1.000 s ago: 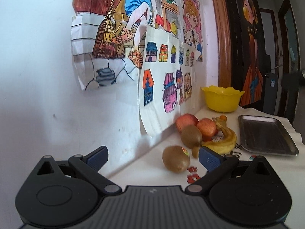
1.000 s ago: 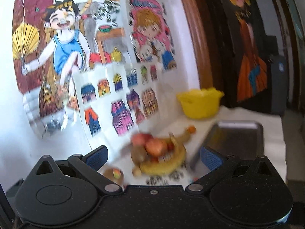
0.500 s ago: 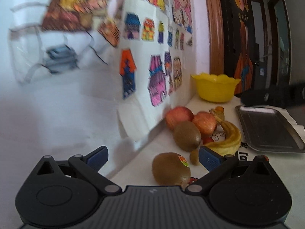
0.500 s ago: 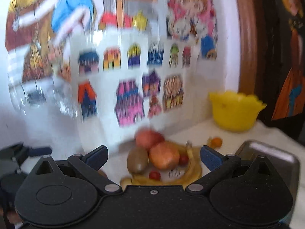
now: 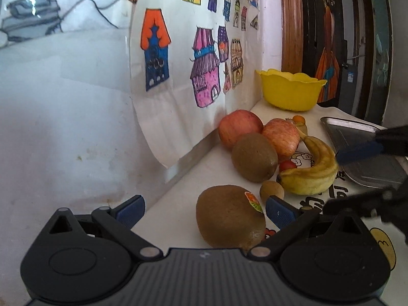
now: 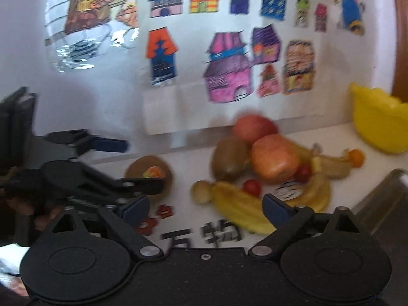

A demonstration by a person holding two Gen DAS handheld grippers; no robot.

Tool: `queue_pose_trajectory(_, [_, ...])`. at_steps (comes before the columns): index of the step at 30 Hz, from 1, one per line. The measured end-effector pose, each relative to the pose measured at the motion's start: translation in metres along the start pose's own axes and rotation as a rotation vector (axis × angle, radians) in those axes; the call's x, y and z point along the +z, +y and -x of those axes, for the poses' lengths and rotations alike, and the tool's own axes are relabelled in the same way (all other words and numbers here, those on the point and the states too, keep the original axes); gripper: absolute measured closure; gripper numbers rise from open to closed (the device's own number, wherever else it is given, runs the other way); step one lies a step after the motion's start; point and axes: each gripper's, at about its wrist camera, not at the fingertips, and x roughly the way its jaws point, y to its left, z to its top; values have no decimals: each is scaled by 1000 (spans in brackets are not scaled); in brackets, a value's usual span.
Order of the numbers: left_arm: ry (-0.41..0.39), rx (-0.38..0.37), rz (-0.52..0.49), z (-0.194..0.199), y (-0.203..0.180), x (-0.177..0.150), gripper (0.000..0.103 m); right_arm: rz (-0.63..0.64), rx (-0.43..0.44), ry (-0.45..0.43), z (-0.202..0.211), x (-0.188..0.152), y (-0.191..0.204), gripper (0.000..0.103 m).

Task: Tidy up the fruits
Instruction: 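Grasp the large brown kiwi with the left tool while the right tool approaches the small round fruit, then close the right tool on the small round brown fruit while the left tool holds the kiwi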

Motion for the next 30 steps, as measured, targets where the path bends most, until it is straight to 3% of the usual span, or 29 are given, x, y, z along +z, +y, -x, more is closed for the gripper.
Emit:
queue_pose_trajectory(7, [23,-48,26,-6,6,0,8,-15,39,58,-13,-5,2,31])
queue_pose_trajectory(10, [40,-72,27,-7,6,1,16,-33,44,80,-20,-7,2,41])
queue_pose_trajectory(19, [19,-141,30,1,8,0,42,-69,-26,87,-39,-6,8,48])
queue_pose_trajectory(26, [15,-121,74,10,20,-4,41,-110,-96,59,-44,-4,16,48])
queue_pose_trajectory(30, [12,-117,86,17,26,-6,41,-79,-121,48,-49,-3,23,54])
